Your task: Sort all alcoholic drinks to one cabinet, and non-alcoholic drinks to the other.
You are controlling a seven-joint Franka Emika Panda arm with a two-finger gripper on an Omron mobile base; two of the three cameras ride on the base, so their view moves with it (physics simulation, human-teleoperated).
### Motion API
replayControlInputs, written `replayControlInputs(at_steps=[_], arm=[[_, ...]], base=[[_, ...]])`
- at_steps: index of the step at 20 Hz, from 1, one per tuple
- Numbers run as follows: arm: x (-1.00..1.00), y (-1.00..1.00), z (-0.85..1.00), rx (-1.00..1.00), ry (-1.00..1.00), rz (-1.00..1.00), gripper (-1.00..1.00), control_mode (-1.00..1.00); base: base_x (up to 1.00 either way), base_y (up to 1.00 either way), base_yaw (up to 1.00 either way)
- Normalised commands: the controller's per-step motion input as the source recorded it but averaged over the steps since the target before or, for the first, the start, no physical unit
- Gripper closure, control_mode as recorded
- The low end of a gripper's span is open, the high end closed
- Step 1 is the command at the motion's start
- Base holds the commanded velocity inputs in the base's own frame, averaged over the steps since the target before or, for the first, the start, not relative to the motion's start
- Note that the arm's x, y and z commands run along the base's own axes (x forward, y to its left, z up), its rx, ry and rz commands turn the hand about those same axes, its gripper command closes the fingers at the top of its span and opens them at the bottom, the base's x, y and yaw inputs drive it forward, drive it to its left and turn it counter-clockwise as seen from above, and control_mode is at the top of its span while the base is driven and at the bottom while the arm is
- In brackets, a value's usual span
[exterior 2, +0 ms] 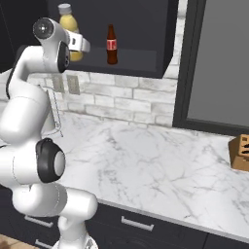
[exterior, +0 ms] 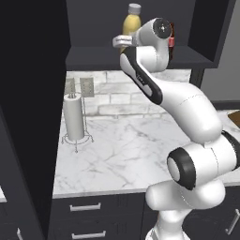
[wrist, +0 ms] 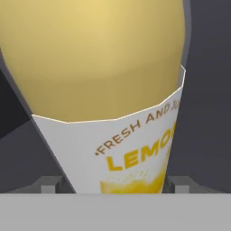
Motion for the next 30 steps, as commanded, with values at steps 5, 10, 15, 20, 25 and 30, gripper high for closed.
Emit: replayControlInputs(at_steps=[5,10,15,20,25,30], arm=[[0.29,0.02,0.00,0.02,0.06,-0.01,1.00,-1.00],[0.28,0.04,-0.03,0.00,0.05,-0.01,1.00,-1.00],[0.29,0.04,-0.07,0.00,0.04,-0.01,1.00,-1.00],[0.25,0.03,-0.09,0.00,0.03,-0.02,1.00,-1.00],[0.24,0.03,-0.15,0.00,0.02,-0.01,1.00,-1.00],[0.24,0.05,-0.14,0.00,0.02,-0.01,1.00,-1.00]], base=[[0.00,0.00,0.00],[0.00,0.00,0.00],[0.00,0.00,0.00],[0.00,0.00,0.00],[0.00,0.00,0.00],[0.00,0.00,0.00]])
